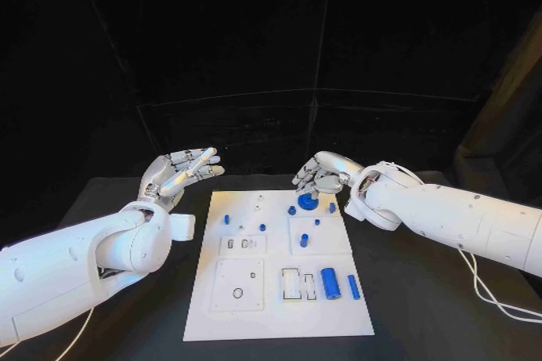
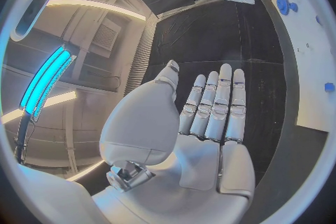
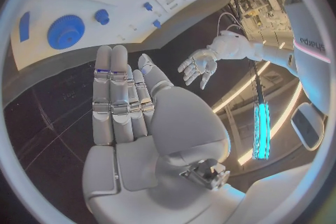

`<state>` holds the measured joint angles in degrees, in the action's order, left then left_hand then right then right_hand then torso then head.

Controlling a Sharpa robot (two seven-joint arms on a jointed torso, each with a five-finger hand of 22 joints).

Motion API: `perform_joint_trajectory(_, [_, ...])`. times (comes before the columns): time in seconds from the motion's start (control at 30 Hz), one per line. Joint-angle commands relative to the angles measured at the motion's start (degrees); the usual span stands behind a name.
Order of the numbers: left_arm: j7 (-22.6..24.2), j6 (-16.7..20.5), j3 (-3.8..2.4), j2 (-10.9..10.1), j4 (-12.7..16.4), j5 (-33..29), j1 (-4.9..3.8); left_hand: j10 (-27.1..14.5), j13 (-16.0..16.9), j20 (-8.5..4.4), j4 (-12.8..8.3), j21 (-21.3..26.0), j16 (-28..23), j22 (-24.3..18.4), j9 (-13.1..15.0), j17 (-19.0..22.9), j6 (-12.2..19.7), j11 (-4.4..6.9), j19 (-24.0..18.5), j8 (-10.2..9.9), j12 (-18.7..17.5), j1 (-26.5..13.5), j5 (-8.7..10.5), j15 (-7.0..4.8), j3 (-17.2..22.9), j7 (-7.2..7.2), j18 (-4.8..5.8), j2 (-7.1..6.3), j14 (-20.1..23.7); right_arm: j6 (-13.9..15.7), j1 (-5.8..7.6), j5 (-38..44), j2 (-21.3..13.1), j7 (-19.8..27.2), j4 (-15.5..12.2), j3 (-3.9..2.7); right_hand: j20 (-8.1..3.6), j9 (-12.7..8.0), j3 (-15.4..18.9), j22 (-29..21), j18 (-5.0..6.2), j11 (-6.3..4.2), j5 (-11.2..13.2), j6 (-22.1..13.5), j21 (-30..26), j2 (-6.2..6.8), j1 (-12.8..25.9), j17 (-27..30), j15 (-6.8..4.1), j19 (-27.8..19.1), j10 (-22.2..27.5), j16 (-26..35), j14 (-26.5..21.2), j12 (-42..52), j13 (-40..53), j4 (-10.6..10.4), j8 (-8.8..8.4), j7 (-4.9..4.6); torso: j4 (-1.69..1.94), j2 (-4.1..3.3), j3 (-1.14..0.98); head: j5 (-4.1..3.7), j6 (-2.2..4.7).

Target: Assemble the parts on the task board

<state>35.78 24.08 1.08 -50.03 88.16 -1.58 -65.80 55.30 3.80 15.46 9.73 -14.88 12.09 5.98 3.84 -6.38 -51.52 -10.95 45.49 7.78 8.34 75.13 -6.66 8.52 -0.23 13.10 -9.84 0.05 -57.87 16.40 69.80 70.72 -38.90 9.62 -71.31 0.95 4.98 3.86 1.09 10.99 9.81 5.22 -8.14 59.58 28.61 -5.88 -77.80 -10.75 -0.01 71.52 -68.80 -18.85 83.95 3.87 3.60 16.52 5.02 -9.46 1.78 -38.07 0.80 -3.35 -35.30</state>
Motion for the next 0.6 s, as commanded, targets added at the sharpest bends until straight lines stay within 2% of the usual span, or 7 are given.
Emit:
perform_joint_trajectory(0.03, [-0.1, -1.8, -0.02, -0.5, 1.5, 1.5, 0.01, 0.4, -0.1, -0.18, -0.4, 0.3, -0.3, -0.1, -0.1, -0.1, -0.5, 0.12, 0.4, -0.3, -0.3, 0.3, 0.15, 0.06, 0.0, 0.54, -0.78, 0.18, -0.5, -3.8, 0.27, 18.3, 0.4, -7.7, -0.5, -0.13, -0.47, -0.1, 0.0, 1.4, 0.42, -0.23, -0.3, 0.6, 2.6, 0.45, 0.4, -3.1, -0.48, 1.1, -0.1, -5.3, 2.4, -0.2, 0.1, 0.0, -0.71, 0.14, 0.67, -1.33, 0.20, -0.53, 0.21])
perform_joint_trajectory(0.13, [-0.3, -2.1, 0.00, -0.9, 2.9, 1.6, 0.04, 0.4, -0.1, -0.18, -0.5, 0.4, -0.4, -0.2, -0.1, 0.0, -0.5, 0.11, 0.4, -0.4, -0.4, 0.3, 0.15, 0.07, 0.0, 0.55, -0.77, 0.25, -0.5, -4.7, 0.48, 22.5, 0.8, -9.7, -0.9, -0.18, -0.82, -0.1, -0.4, 3.0, 0.50, -0.37, 0.1, 0.5, 5.3, 0.66, 0.9, -6.7, -0.55, 1.8, 0.3, -11.3, 2.5, -0.3, 0.1, 0.0, -1.23, 0.42, 0.93, -1.95, 0.30, -0.87, 0.42])
perform_joint_trajectory(0.23, [-0.4, -2.2, 0.00, -1.2, 3.9, 1.6, 0.06, 0.4, -0.1, -0.18, -0.6, 0.5, -0.6, -0.3, -0.1, 0.0, -0.5, 0.06, 0.5, -0.5, -0.6, 0.2, 0.16, 0.10, -0.1, 0.62, -0.76, 0.30, -0.5, -5.6, 0.73, 24.8, 1.1, -11.0, -1.3, -0.20, -0.66, -0.1, -1.2, 4.8, 0.35, -0.35, -0.1, 0.5, 8.5, 0.46, 1.3, -10.3, -0.61, 2.3, 0.9, -17.2, 1.7, 0.1, 0.2, 0.0, -1.27, 0.49, 1.05, -2.47, 0.36, -1.12, 0.65])
perform_joint_trajectory(0.3, [-0.5, -2.3, 0.00, -1.5, 4.6, 1.6, 0.06, 0.3, -0.1, -0.17, -0.6, 0.6, -0.7, -0.3, -0.1, 0.0, -0.5, 0.04, 0.5, -0.6, -0.6, 0.2, 0.16, 0.12, -0.1, 0.64, -0.75, 0.32, -0.5, -6.4, 0.94, 26.1, 1.3, -11.9, -1.5, -0.22, -0.55, -0.1, -1.7, 5.9, 0.42, -0.23, -0.1, 0.3, 10.3, 0.98, 1.7, -12.2, -0.60, 1.9, 1.7, -20.0, 1.8, -0.2, 0.1, 0.0, -1.33, 0.35, 1.11, -2.87, 0.40, -1.15, 0.62])
perform_joint_trajectory(0.47, [-0.7, -2.6, 0.00, -1.8, 5.4, 1.6, 0.06, 0.3, -0.1, -0.15, -0.7, 0.7, -0.8, -0.4, -0.1, 0.0, -0.4, -0.01, 0.6, -0.7, -0.8, 0.2, 0.17, 0.15, -0.1, 0.70, -0.74, 0.37, -0.5, -7.0, 1.19, 27.8, 1.6, -12.9, -1.9, -0.23, -0.25, -0.1, -2.7, 8.1, 0.51, -0.10, 0.1, 0.1, 13.9, 1.18, 2.5, -22.5, -0.38, 1.5, 2.7, -30.1, 1.9, -0.2, 0.1, -0.1, -1.31, 0.25, 1.11, -3.37, 0.40, -1.09, 0.72])
perform_joint_trajectory(0.6, [-0.9, -2.6, 0.00, -1.9, 5.7, 1.6, 0.06, 0.3, -0.1, -0.14, -0.8, 0.8, -0.9, -0.5, -0.2, 0.1, -0.4, -0.05, 0.6, -0.8, -0.9, 0.2, 0.16, 0.19, -0.2, 0.76, -0.73, 0.40, -0.4, -7.6, 1.32, 28.3, 1.7, -13.3, -2.0, -0.23, -0.05, -0.1, -3.6, 9.7, 0.57, -0.05, 0.2, 0.0, 16.3, 1.40, 2.9, -27.4, -0.26, 0.7, 2.9, -35.0, 1.4, -0.2, 0.1, -0.1, -1.30, 0.20, 1.14, -3.62, 0.44, -1.22, 0.67])
